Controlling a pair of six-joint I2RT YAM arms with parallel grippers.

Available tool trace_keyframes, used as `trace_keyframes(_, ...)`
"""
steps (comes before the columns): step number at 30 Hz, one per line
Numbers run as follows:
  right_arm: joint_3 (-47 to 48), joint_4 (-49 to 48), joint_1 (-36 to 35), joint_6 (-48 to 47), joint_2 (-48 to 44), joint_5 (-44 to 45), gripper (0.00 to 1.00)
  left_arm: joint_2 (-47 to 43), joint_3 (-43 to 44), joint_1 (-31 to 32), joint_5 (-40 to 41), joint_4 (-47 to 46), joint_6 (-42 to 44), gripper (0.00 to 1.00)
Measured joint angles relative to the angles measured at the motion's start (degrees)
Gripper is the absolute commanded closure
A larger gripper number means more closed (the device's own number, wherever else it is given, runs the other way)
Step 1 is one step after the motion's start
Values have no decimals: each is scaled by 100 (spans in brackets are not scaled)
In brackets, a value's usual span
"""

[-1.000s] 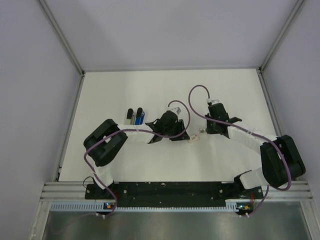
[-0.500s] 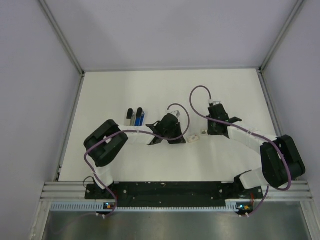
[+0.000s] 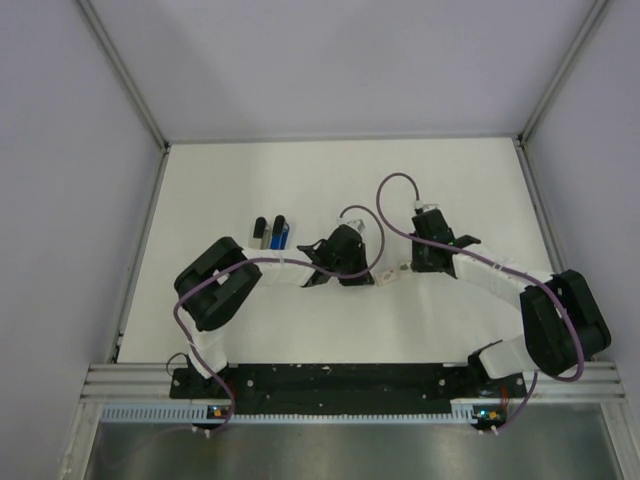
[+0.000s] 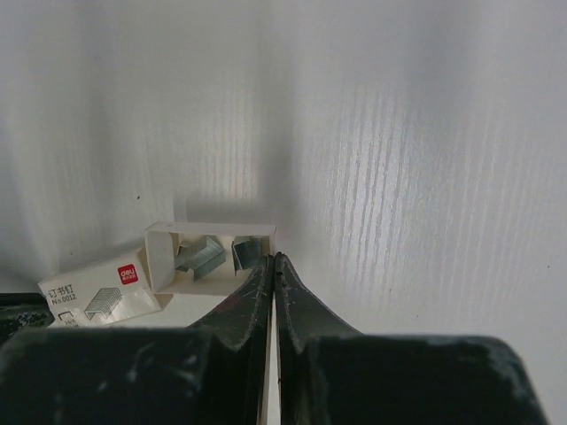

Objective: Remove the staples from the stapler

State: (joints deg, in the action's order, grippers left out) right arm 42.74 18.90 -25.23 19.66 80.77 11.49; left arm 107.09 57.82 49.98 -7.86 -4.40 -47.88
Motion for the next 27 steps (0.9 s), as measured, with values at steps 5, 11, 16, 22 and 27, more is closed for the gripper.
trace_keyframes(5,0,0,-26,66,0,0,100,109,138,0,0,11,4,100)
trace_keyframes(11,0,2,-63,160,0,4,100,155,179,0,0,11,4,100)
trace_keyframes(16,0,39,-76,251,0,61,100,181,205,0,0,9,2,100)
trace_keyframes(22,0,125,-92,400,0,151,100,181,208,0,0,9,7,100)
trace_keyframes(27,-4,155,-125,470,0,179,100,181,208,0,0,9,11,100)
